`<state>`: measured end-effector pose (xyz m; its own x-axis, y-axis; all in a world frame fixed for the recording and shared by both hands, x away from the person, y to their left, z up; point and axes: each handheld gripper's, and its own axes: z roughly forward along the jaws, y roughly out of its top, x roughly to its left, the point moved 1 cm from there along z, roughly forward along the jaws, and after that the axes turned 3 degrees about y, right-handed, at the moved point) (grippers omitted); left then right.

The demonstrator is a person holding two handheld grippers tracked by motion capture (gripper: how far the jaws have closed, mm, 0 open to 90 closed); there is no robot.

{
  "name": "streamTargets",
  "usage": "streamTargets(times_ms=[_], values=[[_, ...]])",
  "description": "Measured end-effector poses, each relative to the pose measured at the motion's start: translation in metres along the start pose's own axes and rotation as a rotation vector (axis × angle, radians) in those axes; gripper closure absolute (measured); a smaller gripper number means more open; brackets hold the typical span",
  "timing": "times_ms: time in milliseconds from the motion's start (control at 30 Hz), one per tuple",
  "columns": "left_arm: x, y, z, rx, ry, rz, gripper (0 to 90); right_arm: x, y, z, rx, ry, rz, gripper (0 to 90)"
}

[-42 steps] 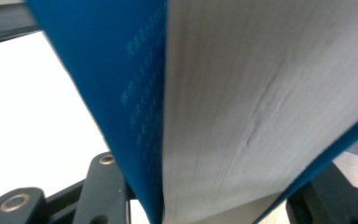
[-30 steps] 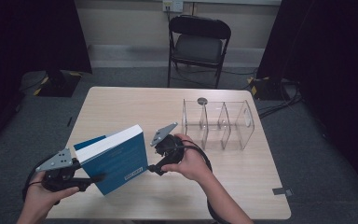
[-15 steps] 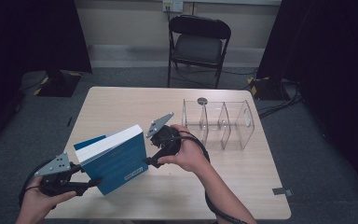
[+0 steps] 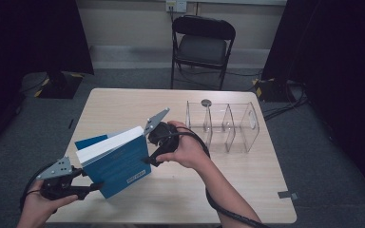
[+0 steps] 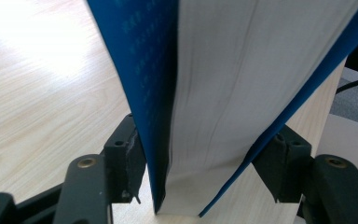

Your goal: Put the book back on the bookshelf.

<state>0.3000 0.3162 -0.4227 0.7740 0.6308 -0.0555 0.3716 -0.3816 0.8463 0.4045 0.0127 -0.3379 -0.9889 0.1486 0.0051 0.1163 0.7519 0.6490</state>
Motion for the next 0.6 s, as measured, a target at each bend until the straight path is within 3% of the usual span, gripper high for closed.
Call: streamTargets(times_ms=[200, 600], values=[[-0.001, 0.001, 0.000, 0.003, -0.003, 0.008, 40.3, -0.005, 0.014, 0.001, -0.002, 0.005, -0.018, 22.0], [-0.001, -0.001, 0.002, -0.005, -0.013, -0.003, 40.9, -0.005, 0.033, 0.005, -0.065, 0.077, -0.045, 25.5]])
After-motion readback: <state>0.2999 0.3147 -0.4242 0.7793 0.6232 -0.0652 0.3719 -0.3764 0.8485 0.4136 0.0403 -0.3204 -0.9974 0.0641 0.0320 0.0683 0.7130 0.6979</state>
